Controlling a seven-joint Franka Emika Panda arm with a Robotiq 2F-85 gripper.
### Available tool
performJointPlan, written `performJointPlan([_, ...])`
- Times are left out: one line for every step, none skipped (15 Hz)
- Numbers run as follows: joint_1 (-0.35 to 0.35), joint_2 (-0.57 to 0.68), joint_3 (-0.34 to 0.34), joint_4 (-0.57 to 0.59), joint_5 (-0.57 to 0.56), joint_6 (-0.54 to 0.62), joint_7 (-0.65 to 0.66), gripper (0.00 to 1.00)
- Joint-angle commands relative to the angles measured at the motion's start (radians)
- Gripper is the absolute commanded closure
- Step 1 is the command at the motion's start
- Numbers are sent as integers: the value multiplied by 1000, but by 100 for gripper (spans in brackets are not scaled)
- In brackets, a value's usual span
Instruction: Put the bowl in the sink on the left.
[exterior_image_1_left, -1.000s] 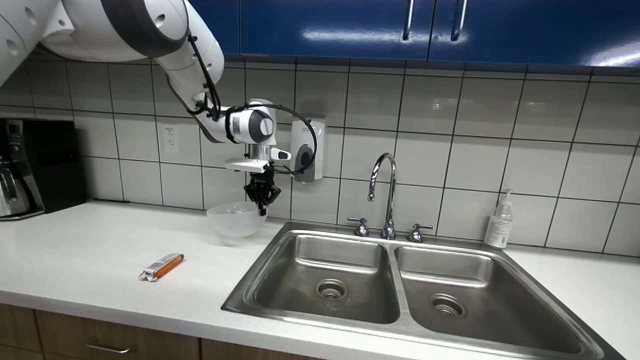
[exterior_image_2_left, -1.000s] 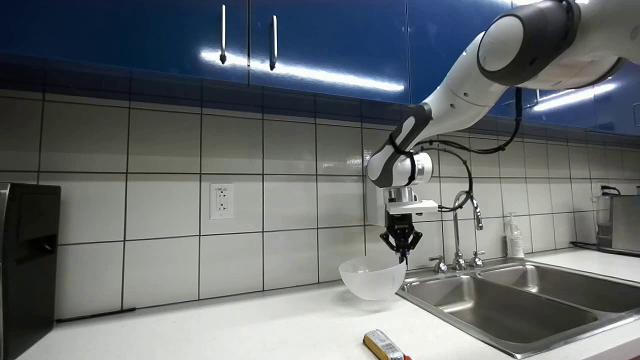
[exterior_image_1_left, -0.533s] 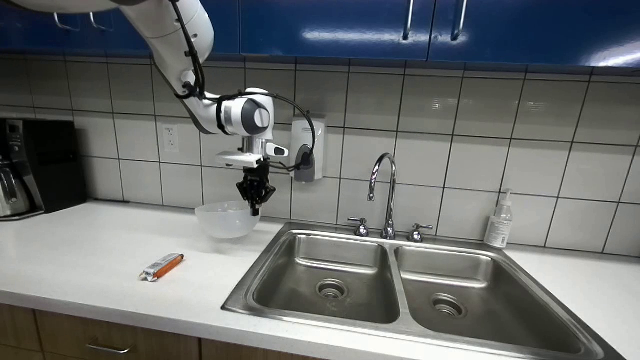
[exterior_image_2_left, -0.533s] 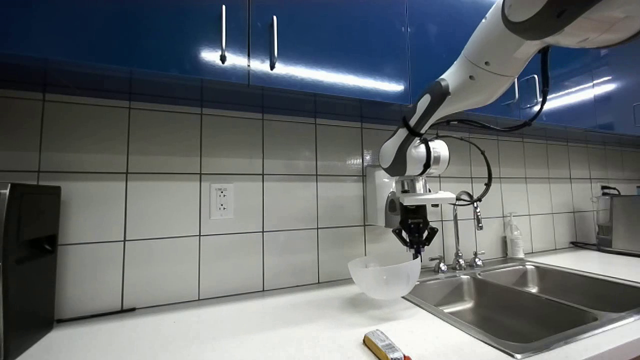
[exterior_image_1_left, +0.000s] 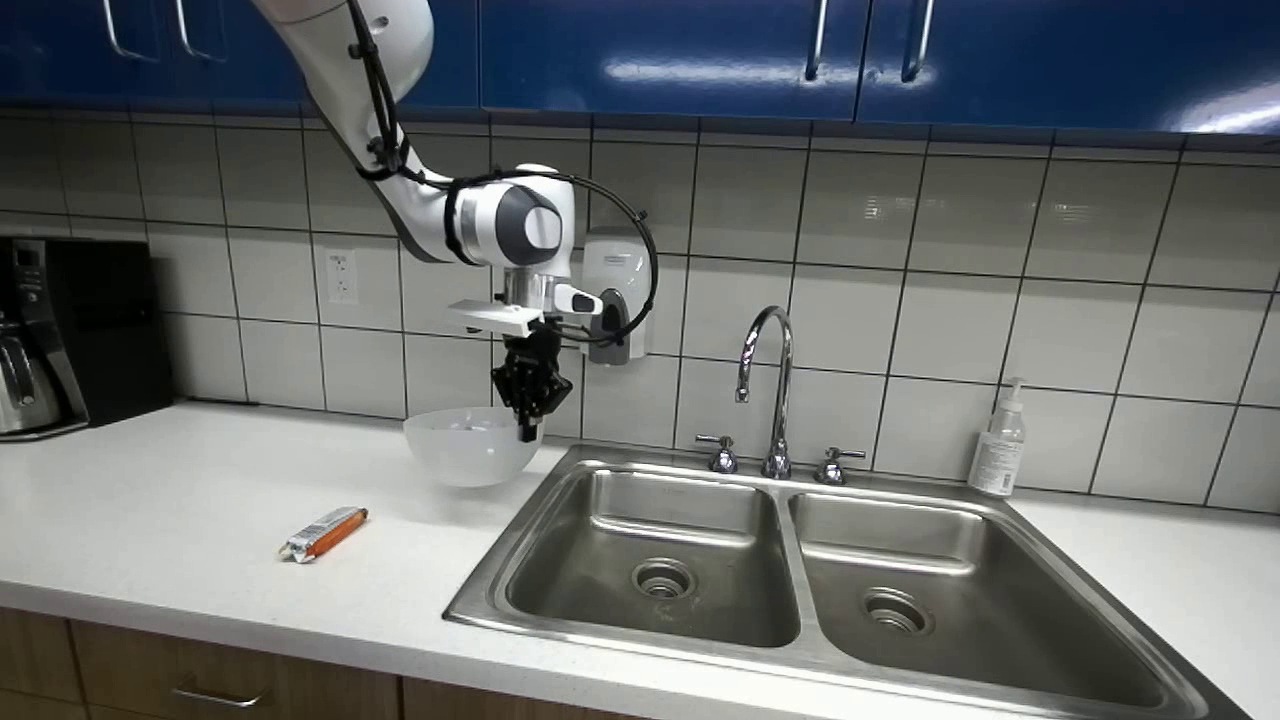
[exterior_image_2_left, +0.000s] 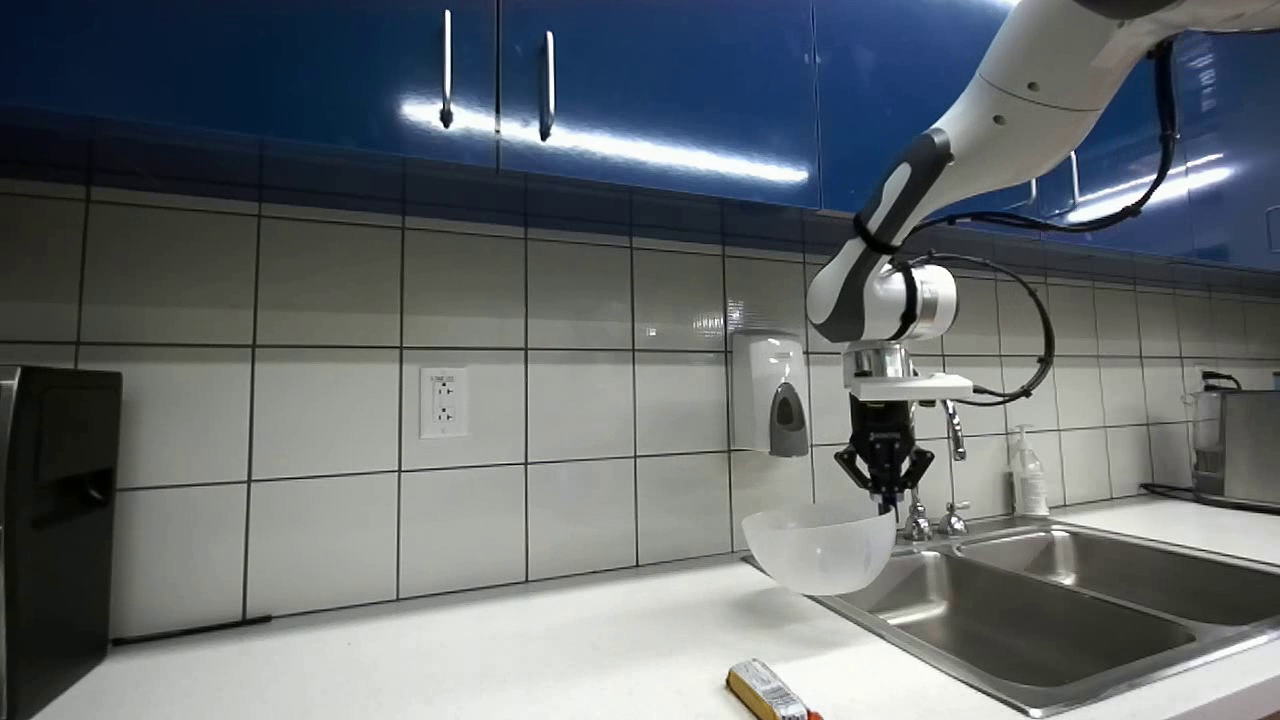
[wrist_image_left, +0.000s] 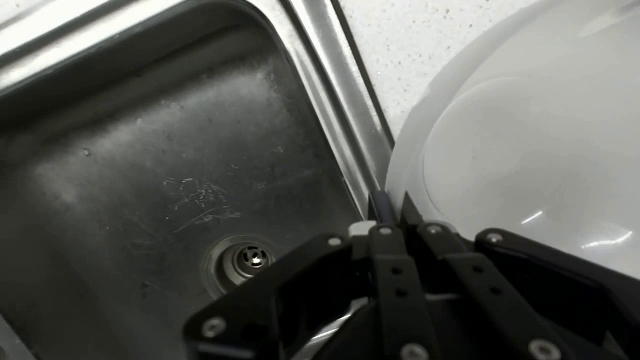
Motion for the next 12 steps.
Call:
performJointPlan([-31, -33, -17, -36, 9, 37, -7, 99])
performJointPlan([-37, -25, -25, -28, 8, 42, 0, 99])
performJointPlan([-44, -19, -31, -21, 11, 43, 2, 99])
performJointPlan([-50, -12, -38, -11, 12, 43, 7, 99])
performJointPlan([-57, -9, -44, -5, 13, 42, 10, 99])
performJointPlan([-63, -2, -52, 3, 13, 43, 17, 99])
performJointPlan([-68, 2, -58, 7, 11, 44, 24, 99])
performJointPlan([-72, 7, -66, 11, 8, 48, 32, 99])
performJointPlan([-77, 13, -74, 14, 6, 50, 40, 99])
performJointPlan([-81, 19, -81, 18, 6, 52, 48, 99])
performJointPlan([-86, 25, -89, 20, 6, 55, 59, 99])
performJointPlan([-90, 32, -95, 24, 6, 57, 69, 99])
